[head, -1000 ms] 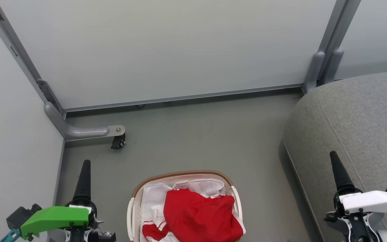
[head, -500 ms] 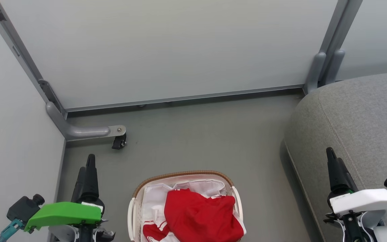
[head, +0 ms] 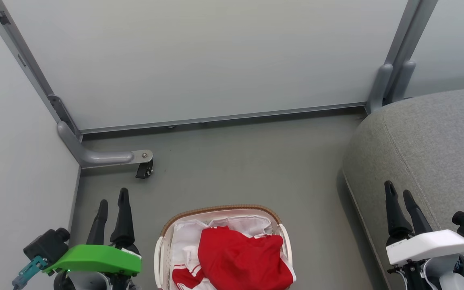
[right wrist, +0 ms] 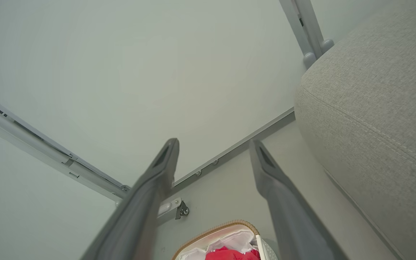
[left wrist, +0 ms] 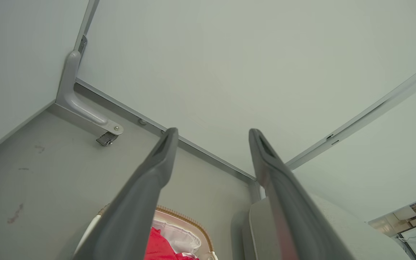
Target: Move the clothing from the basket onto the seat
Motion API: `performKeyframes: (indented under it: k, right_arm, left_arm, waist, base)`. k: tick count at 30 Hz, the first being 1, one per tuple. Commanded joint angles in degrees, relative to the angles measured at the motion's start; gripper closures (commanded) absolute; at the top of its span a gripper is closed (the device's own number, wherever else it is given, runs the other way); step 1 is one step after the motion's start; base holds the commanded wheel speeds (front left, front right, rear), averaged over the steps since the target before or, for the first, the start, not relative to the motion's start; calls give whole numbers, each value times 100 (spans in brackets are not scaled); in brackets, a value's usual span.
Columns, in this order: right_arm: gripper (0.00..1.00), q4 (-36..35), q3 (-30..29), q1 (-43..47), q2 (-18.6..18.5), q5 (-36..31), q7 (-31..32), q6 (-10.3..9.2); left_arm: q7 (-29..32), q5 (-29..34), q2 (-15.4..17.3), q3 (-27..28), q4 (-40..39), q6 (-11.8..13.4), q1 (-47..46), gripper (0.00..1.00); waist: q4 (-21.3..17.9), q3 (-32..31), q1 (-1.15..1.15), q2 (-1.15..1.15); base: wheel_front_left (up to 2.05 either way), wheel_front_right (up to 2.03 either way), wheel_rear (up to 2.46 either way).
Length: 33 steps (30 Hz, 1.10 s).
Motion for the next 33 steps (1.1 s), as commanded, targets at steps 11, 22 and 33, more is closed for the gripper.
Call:
performKeyframes:
  k: [11,22,33]
  right_arm:
    - [0,-7,39,33,-49,-889,-222,2]
    - [0,48,38,88,-57,-1481,-383,2]
    - [0,83,86,133,-62,-2095,-542,2]
  left_arm:
    - [-209,987,43,-72,80,66,77,0]
    - [-372,1616,49,-82,272,48,137,0]
    - [-529,2148,54,-109,418,39,175,0]
  waist:
    - [12,-8,0,0]
    - [28,10,0,0]
    - [48,25,0,0]
  base:
    - [0,0,0]
    - [0,0,0]
    - [0,0,0]
